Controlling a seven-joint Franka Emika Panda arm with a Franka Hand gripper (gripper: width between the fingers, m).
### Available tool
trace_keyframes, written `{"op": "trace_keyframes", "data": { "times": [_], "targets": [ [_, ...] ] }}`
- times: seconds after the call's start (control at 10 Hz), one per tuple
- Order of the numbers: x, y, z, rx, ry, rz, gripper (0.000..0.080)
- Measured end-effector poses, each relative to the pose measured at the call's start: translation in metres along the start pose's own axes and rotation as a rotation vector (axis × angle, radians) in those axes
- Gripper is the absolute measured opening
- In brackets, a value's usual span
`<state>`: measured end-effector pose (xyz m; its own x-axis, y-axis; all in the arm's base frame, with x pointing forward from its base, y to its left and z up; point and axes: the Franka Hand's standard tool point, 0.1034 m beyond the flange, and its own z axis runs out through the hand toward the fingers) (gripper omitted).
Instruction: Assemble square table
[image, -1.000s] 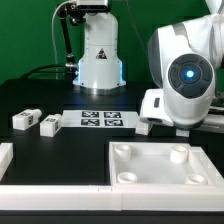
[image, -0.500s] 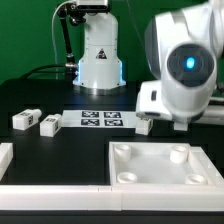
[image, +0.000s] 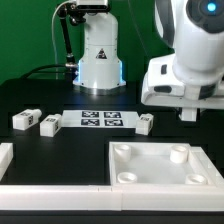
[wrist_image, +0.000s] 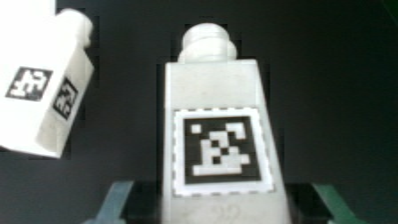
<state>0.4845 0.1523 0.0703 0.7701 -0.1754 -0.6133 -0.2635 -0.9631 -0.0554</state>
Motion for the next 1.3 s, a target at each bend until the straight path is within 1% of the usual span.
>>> {"op": "trace_keyframes", "data": {
  "times": [0.1, 0.2, 0.3, 0.4, 0.5, 0.6, 0.7, 0.8, 0.9, 1.0, 1.1, 1.2, 1.3],
  "targets": [
    [0.0, -0.001, -0.006, 0.009, 0.062, -0.008, 0.0291],
    [0.003, 0.004, -0.036, 0.011, 0.114, -0.049, 0.0291],
    [0.011, 0.009, -0.072, 0.021, 0.212, -0.069, 0.0291],
    [0.011, 0.014, -0.093, 0.009, 0.283, -0.086, 0.0291],
    [0.006, 0.012, -0.108, -0.01, 0.315, -0.1, 0.0291],
    [0.009, 0.005, -0.11, 0.002, 0.373, -0.093, 0.0291],
    [0.013, 0.003, -0.111, 0.016, 0.446, -0.098, 0.0291],
    [0.014, 0.0, -0.113, 0.036, 0.557, -0.107, 0.0291],
    [0.018, 0.002, -0.114, 0.039, 0.626, -0.132, 0.0291],
    [0.034, 0.003, -0.124, 0.049, 0.721, -0.155, 0.0291],
    [0.051, 0.003, -0.141, 0.055, 0.82, -0.195, 0.0291],
    [0.066, 0.004, -0.154, 0.048, 0.875, -0.23, 0.0291],
    [0.08, 0.003, -0.17, 0.053, 0.974, -0.252, 0.0291]
  ]
}}
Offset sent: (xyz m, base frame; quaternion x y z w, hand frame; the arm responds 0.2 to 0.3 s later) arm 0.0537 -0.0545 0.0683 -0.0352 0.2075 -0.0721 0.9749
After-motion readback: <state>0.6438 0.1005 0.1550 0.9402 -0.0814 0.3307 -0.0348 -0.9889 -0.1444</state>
